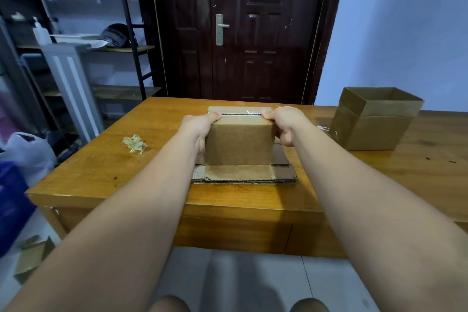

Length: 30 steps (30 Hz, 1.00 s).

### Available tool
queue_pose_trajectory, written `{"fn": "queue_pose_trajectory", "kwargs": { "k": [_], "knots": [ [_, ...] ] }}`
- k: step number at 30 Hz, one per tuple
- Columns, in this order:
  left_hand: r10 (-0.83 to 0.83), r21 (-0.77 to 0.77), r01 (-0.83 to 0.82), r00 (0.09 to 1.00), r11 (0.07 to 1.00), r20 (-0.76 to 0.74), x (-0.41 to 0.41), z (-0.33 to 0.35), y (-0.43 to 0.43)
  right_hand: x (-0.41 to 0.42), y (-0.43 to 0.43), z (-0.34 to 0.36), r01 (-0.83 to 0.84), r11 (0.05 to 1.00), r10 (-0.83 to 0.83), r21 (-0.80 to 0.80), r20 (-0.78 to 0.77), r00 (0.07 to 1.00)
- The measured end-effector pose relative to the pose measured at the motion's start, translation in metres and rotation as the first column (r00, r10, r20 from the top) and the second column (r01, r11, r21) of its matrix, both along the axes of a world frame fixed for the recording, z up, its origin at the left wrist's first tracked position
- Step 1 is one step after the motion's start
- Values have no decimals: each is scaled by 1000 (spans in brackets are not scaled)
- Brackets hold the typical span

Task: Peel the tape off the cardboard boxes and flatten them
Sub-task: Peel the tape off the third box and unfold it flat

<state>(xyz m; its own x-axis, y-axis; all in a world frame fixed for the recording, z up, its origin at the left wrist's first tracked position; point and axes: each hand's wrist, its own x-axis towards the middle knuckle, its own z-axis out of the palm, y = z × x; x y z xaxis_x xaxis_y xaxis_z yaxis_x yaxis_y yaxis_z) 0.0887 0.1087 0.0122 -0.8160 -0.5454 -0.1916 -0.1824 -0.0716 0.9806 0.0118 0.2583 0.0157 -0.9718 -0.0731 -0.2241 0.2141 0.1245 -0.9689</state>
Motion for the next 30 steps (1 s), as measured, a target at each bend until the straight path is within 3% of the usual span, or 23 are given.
{"fn": "queue_pose_trajectory", "kwargs": {
  "k": [2, 4, 7, 12, 15, 18, 21, 25, 30],
  "knots": [
    [50, -104, -50, 999, 993, -9, -9, -4, -4, 0, -4, 0, 47, 999, -47, 6, -30, 998],
    [93, -387, -86, 996, 918, -1, -16, -5, -8, 4, -8, 0, 98, 995, -98, -5, -36, 995],
    [67, -720, -35, 998, 694, 16, -20, -1, -7, 6, -7, 0, 89, 996, -89, -11, 11, 996],
    [-26, -932, 100, 995, 347, 97, -32, 10, 5, 7, -2, 0, 87, 995, -86, -41, 23, 996],
    [-180, -922, 165, 978, 351, 107, -38, 14, 23, 3, -6, -3, 156, 987, -157, -26, -28, 987],
    [-307, -934, 233, 940, 271, 146, -39, 7, 35, 0, -5, -5, 166, 986, -166, -23, -24, 986],
    [-311, -947, 200, 943, 253, 117, -41, 1, 30, -1, -1, -7, 112, 985, -106, -134, 52, 993],
    [-303, -954, 200, 944, 222, 127, -42, 0, 30, -10, 8, -17, 239, 885, -161, -400, 220, 962],
    [-301, -954, 193, 946, 227, 120, -43, -2, 29, -11, 10, -14, 194, 899, -87, -392, 276, 957]
  ]
}}
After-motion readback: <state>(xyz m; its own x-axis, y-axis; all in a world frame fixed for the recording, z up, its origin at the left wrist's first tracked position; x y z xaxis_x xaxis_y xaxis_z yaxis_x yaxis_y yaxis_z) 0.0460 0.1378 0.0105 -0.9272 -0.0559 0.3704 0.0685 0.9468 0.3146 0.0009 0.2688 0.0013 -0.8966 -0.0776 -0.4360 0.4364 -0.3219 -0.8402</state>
